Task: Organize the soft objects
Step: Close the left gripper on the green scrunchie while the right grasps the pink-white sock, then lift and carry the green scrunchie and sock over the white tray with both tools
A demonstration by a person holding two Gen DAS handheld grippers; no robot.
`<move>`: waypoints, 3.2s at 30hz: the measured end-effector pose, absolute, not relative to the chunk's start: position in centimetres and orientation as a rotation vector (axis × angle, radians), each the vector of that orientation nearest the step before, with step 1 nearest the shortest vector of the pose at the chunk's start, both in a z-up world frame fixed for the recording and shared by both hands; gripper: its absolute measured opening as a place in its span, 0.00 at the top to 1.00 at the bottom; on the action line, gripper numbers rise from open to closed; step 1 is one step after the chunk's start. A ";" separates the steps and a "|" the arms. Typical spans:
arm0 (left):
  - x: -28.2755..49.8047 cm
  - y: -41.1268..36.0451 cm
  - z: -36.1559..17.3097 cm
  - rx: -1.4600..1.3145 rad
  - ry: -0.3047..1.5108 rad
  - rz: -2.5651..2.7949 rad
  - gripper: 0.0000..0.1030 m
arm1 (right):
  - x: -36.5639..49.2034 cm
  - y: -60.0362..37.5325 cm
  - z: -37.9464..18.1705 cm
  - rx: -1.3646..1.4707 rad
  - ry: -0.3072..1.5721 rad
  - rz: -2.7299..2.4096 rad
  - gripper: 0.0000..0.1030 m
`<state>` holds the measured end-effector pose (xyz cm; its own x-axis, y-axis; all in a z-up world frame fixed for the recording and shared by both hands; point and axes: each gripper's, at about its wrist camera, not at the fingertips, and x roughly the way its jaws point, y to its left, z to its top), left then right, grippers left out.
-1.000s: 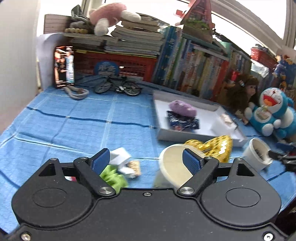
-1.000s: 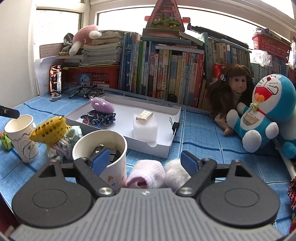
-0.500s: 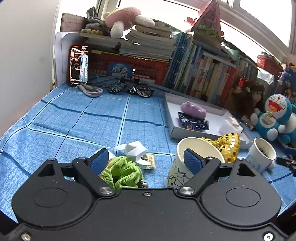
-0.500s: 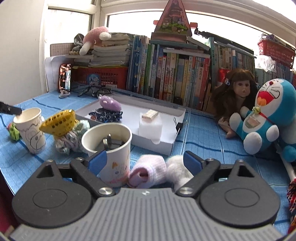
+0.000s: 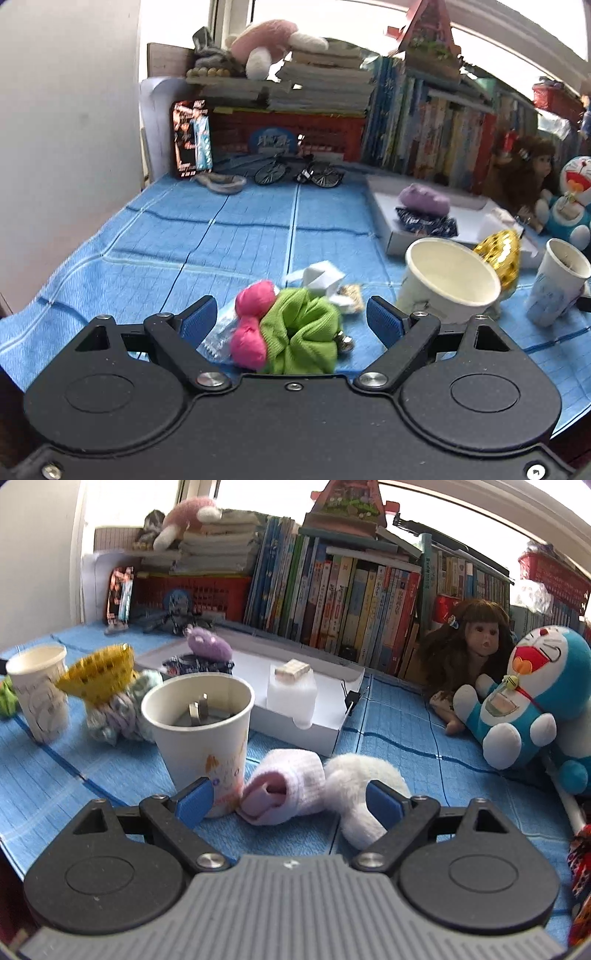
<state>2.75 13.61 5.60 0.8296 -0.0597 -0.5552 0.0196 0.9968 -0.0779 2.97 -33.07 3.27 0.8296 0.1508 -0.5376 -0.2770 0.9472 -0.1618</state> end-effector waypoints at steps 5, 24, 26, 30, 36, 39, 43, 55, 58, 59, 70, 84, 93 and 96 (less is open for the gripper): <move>3.4 14.0 4.3 -0.106 0.622 -0.030 0.17 | 3.7 -31.5 2.3 -0.333 0.568 0.259 0.11; 4.4 14.2 3.5 -0.126 0.648 -0.022 0.68 | 5.5 -29.5 1.5 -0.637 0.651 0.427 0.29; 4.0 13.9 3.7 -0.114 0.648 -0.039 0.69 | 5.0 -29.4 1.3 -0.644 0.644 0.390 0.48; 2.9 13.3 4.0 -0.114 0.665 -0.094 0.70 | 4.0 -29.9 1.1 -0.585 0.640 0.330 0.65; 0.5 11.3 4.2 -0.059 0.681 -0.178 0.70 | 1.6 -30.1 1.6 -0.475 0.603 0.279 0.77; -0.4 10.8 4.4 -0.062 0.678 -0.201 0.70 | -0.1 -30.5 2.0 -0.368 0.574 0.277 0.80; -1.2 10.4 4.3 -0.039 0.647 -0.185 0.62 | -1.7 -31.2 2.4 -0.210 0.548 0.325 0.79; -0.3 9.5 2.3 -0.015 0.609 -0.152 0.35 | 0.4 -31.0 1.6 -0.286 0.470 0.194 0.26; -0.2 9.2 2.0 -0.004 0.608 -0.151 0.33 | 1.9 -31.1 1.4 -0.315 0.487 0.216 0.22; -0.1 9.2 1.9 -0.007 0.608 -0.150 0.33 | 2.4 -31.2 1.4 -0.315 0.494 0.219 0.19; 0.2 9.5 1.8 -0.049 0.623 -0.142 0.55 | 2.7 -31.3 0.6 -0.342 0.546 0.228 0.48; 1.0 12.2 8.9 -0.073 0.473 -0.091 0.56 | 0.2 -32.2 5.1 -0.259 0.388 0.131 0.84; 2.8 11.5 10.9 -0.082 0.462 -0.144 0.56 | 0.5 -32.7 5.5 -0.232 0.438 0.184 0.60; 2.9 10.9 10.7 -0.074 0.470 -0.160 0.56 | 0.4 -32.3 4.1 -0.247 0.490 0.207 0.44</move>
<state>2.89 10.87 10.70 0.8792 -0.1704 -0.4449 0.1365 0.9848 -0.1073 0.40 -32.34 4.11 0.8626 0.1369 -0.4871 -0.2544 0.9495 -0.1836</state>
